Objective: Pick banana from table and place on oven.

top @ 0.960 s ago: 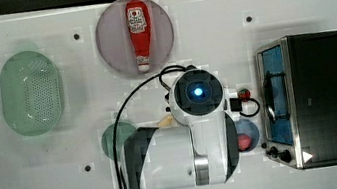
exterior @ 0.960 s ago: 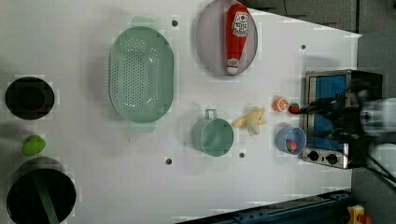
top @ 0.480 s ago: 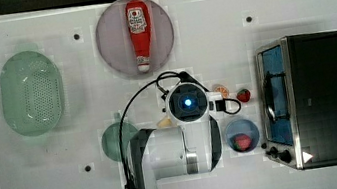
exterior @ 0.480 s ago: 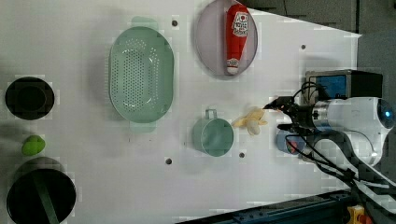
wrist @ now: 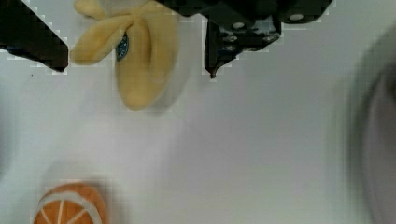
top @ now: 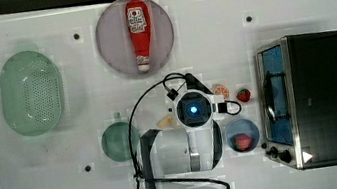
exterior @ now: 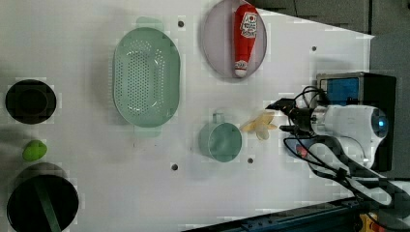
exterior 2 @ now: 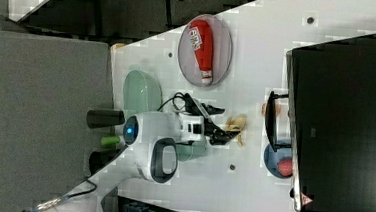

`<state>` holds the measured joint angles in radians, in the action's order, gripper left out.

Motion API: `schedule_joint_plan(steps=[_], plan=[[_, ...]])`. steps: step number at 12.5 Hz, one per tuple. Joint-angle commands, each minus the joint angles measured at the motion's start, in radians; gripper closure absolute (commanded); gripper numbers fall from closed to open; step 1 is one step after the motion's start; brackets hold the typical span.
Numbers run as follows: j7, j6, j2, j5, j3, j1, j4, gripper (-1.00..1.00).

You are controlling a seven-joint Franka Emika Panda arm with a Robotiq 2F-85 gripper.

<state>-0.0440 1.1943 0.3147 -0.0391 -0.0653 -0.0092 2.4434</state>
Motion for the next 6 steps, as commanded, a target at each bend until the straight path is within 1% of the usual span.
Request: schedule_joint_plan(steps=[1,6], plan=[[-0.006,0.027,0.024,-0.003,0.018,-0.004,0.025,-0.92],[-0.006,0.07,0.037,-0.003,0.019,-0.004,0.023,0.28]])
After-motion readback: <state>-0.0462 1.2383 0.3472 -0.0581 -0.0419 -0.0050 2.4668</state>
